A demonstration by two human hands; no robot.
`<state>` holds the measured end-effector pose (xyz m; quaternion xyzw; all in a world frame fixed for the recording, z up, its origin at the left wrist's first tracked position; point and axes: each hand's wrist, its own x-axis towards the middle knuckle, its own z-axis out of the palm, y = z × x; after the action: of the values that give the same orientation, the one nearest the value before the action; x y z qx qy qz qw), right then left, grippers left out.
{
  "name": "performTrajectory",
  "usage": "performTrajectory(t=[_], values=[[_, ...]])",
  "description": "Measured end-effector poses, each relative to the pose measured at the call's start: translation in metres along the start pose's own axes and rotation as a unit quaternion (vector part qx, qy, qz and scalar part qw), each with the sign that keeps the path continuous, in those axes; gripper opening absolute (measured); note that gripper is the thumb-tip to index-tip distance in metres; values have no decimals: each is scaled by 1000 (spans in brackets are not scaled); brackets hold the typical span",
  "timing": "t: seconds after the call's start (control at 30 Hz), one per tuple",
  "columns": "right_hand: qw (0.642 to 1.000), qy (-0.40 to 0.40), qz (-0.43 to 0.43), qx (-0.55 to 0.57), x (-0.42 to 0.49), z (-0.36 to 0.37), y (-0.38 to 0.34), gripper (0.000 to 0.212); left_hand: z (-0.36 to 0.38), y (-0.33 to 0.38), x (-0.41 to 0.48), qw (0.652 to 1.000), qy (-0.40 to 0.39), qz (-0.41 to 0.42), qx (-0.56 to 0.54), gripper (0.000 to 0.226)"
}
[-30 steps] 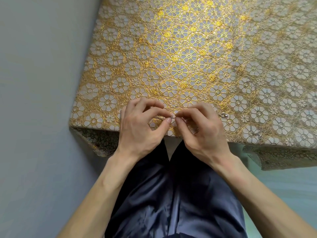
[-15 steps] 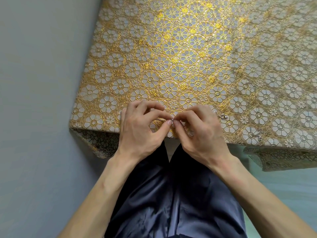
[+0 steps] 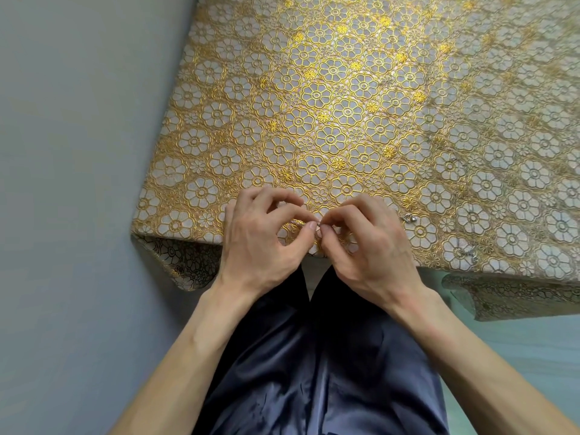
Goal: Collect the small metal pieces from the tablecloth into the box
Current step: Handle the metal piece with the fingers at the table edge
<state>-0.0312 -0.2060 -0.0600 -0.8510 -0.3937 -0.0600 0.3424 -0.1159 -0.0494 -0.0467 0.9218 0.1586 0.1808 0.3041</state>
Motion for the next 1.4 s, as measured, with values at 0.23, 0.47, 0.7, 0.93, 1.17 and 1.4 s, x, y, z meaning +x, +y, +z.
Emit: performTrajectory(t=[0.23,0.47,0.7,0.93,1.17,1.4], values=[[999,14,5,36,-3,-1,1,12,0,0,-1,1000,3,-5,-13,14],[1000,16,-13,22,-3,-4,0,12,-1,-1,-1,1000,-14,0,-14,11],[1000,15,-20,15,-2,-5,-1,16,-1,1,-2,1000,-11,9,-16,11],[1000,-17,-11,3,0,-6,-1,18,0,4,-3,1000,-17,8,-14,11],[999,-40,-21,-11,-1,-7,1,20,0,6,-2,1000,-13,2,-24,12],[999,-37,-15,-20,-2,-6,-2,23,1,8,-3,1000,-5,-8,-24,13]])
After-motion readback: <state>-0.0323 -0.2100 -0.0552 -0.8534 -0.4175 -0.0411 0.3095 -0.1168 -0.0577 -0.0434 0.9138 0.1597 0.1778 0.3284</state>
